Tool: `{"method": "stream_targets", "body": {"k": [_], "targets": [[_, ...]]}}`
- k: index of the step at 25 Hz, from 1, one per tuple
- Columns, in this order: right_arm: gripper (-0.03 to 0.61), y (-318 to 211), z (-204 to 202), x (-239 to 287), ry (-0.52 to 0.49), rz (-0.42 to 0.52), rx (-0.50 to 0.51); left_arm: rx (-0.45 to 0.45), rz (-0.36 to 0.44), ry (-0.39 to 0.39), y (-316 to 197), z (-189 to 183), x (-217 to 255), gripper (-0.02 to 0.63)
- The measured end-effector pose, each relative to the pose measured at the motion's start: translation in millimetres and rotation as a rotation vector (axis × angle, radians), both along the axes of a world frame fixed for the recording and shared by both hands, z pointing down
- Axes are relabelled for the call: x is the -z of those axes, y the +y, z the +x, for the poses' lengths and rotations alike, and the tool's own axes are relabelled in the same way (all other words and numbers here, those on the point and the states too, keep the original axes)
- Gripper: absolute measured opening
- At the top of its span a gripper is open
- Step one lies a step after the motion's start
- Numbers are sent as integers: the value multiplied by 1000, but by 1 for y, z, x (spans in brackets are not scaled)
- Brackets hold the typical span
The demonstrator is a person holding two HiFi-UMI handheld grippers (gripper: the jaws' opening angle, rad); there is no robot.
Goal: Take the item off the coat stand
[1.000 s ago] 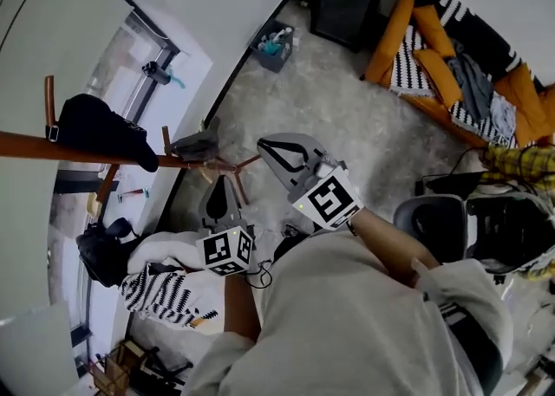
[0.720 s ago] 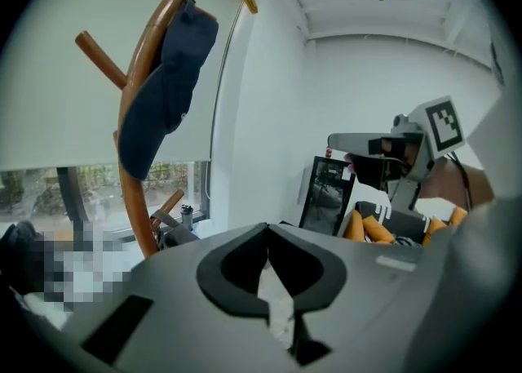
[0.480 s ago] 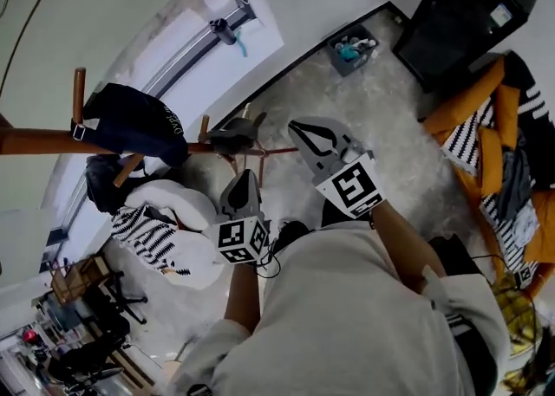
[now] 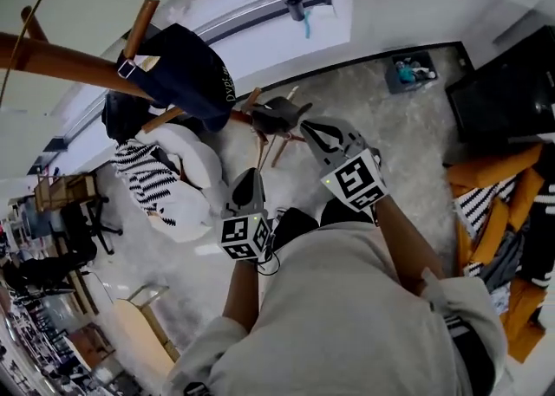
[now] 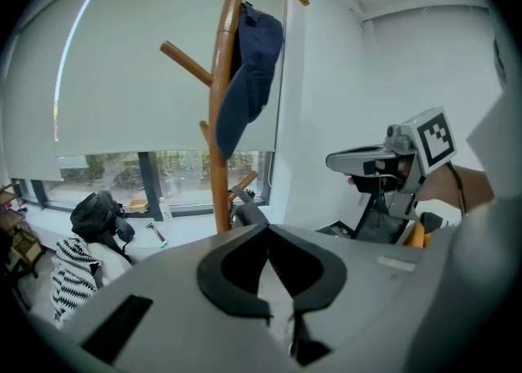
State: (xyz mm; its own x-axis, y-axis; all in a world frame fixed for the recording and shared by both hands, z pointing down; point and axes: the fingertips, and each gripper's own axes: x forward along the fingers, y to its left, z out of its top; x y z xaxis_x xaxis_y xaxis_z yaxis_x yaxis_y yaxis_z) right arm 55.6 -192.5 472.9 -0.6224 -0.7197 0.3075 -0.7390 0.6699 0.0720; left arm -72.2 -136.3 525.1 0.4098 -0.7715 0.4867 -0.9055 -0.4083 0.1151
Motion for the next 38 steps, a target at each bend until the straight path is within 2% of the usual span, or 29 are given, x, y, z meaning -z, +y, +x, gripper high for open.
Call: {"method": "stream_targets", "body": {"k": [4, 10, 17, 26, 30, 38], "targets": [[5, -16, -30, -19, 65, -44, 88, 77, -2, 3, -4, -24, -3, 11], [6, -35, -49, -41, 167, -69, 119, 133, 16, 12, -11, -46, -4, 11], [6, -42, -55, -83, 233, -138, 179, 227, -7, 19, -3, -49, -19, 11], [9, -65, -71, -116, 325, -180, 237, 334, -17, 20, 11, -76, -18, 11], [84, -71, -79, -127, 344, -198, 263, 376, -19, 20, 16, -85, -22, 9], [105, -77, -91, -152, 391, -240, 304, 430, -31, 29, 28, -89, -28, 11]]}}
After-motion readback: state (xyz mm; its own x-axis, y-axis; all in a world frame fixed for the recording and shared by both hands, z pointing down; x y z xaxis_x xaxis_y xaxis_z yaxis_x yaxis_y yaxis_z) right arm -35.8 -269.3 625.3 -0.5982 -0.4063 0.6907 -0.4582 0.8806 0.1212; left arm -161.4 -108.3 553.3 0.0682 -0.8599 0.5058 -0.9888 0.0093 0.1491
